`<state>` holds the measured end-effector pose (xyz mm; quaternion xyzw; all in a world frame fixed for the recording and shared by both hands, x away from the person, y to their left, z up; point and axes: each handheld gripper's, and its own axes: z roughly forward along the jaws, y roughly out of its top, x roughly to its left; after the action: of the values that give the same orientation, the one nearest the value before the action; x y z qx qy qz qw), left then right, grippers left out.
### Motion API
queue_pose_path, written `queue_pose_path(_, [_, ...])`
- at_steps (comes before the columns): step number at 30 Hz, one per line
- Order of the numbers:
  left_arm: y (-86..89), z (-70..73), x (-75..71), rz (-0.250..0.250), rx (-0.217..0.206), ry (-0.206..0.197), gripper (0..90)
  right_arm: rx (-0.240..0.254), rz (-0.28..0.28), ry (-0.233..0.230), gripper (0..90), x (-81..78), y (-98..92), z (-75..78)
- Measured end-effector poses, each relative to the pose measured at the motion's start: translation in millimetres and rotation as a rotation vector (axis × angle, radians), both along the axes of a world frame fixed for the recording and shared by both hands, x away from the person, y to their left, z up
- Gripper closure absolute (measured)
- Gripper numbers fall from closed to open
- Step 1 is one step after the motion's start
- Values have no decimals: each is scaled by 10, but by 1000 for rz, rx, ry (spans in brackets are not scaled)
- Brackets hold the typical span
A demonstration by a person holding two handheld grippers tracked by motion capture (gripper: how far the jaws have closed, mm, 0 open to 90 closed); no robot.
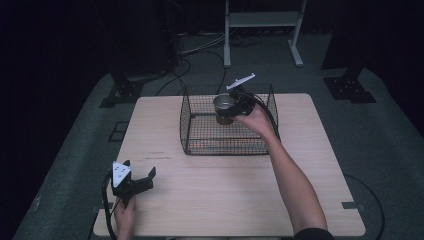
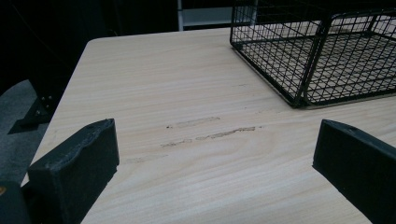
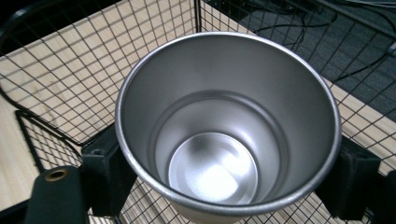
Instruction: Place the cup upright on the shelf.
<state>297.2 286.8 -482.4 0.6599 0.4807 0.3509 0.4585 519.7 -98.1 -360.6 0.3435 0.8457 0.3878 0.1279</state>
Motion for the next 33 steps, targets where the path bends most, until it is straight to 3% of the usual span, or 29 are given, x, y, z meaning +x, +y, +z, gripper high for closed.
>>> queue_pose_path(10, [3, 0, 0, -1, 3, 0, 0, -24, -36, 63, 181, 92, -73, -209])
queue_pose_path(33, [2, -2, 0, -3, 4, -3, 0, -128, -1, 133, 180, 191, 78, -461])
